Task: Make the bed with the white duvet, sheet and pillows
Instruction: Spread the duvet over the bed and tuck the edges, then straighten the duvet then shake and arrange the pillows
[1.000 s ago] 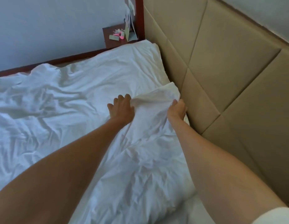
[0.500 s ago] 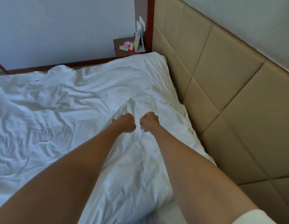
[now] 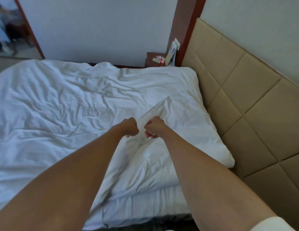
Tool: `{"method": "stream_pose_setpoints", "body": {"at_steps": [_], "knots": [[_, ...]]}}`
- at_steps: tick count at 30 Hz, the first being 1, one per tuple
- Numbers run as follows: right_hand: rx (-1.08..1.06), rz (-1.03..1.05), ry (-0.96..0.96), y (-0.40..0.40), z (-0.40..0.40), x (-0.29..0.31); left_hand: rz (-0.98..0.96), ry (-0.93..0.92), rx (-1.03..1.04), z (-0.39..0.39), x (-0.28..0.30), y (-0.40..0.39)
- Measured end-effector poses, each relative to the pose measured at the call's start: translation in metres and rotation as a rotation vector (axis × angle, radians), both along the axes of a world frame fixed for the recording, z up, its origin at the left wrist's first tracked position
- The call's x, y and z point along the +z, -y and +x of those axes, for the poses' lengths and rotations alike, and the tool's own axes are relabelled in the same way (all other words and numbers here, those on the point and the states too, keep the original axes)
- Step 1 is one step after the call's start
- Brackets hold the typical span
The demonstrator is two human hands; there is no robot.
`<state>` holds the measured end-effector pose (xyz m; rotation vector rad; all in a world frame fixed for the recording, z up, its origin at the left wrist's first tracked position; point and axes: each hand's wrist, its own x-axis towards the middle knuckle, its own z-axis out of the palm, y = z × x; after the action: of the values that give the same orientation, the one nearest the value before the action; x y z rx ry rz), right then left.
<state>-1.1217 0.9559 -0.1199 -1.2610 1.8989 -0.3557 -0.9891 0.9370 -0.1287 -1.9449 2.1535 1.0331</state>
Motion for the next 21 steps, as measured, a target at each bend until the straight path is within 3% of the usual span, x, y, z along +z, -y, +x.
{"method": "stream_pose_setpoints", "body": {"at_steps": [9,21], "knots": [[0.204,0.072,-0.086,-0.063,0.148,-0.022,0.028,-0.058,0.122,0.152,-0.012,-0.089],[0.385,0.148,-0.127,-0.061,0.336,-0.088,0.177,-0.118,0.282,0.332,-0.066,-0.138]]}}
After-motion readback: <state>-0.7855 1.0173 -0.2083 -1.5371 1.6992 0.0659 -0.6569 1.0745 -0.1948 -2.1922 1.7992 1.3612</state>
